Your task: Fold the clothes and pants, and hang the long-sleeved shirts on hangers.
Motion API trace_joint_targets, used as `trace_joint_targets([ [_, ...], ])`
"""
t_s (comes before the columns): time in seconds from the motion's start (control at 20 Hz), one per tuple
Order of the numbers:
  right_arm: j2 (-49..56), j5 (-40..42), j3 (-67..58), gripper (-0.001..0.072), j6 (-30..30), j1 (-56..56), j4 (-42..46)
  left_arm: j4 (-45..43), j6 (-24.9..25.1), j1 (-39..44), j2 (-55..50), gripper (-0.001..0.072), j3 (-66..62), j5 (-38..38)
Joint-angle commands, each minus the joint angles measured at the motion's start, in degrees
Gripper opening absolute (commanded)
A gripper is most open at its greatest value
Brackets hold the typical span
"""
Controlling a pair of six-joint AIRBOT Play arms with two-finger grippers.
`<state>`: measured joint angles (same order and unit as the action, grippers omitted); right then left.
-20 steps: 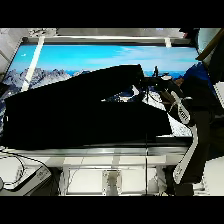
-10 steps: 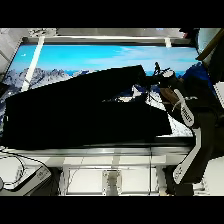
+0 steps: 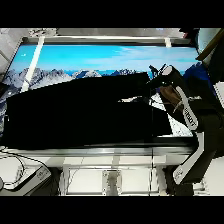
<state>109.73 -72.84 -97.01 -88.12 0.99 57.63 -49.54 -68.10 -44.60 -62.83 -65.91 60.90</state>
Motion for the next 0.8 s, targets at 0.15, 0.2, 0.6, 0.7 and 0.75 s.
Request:
trace_joint_targets([
  [0.15,-7.2,-16.7,-7.8,0.0612,0.9,-9.6,13.4,-7.2,-0.2,-11.3,3.6,0.0499,0.0,6.1],
  [0.2,-10.0,-18.6,-7.8,0.0612,1.5,-12.2,17.0,-10.4,-1.9,-14.8,4.0,0.0499,0.0,8.9],
  [0.6,-32.5,-21.6,9.1,0.0611,6.6,-29.7,16.0,-25.0,-12.0,-33.7,2.6,0.0496,13.9,12.5],
  [0.7,-37.0,-20.1,15.7,0.0611,6.6,-31.6,15.0,-24.2,-11.8,-34.5,-0.7,0.0495,14.5,13.1],
  [0.75,-38.6,-19.7,17.8,0.0612,6.6,-31.7,15.0,-23.2,-11.8,-34.6,-2.7,0.0495,14.5,13.6],
])
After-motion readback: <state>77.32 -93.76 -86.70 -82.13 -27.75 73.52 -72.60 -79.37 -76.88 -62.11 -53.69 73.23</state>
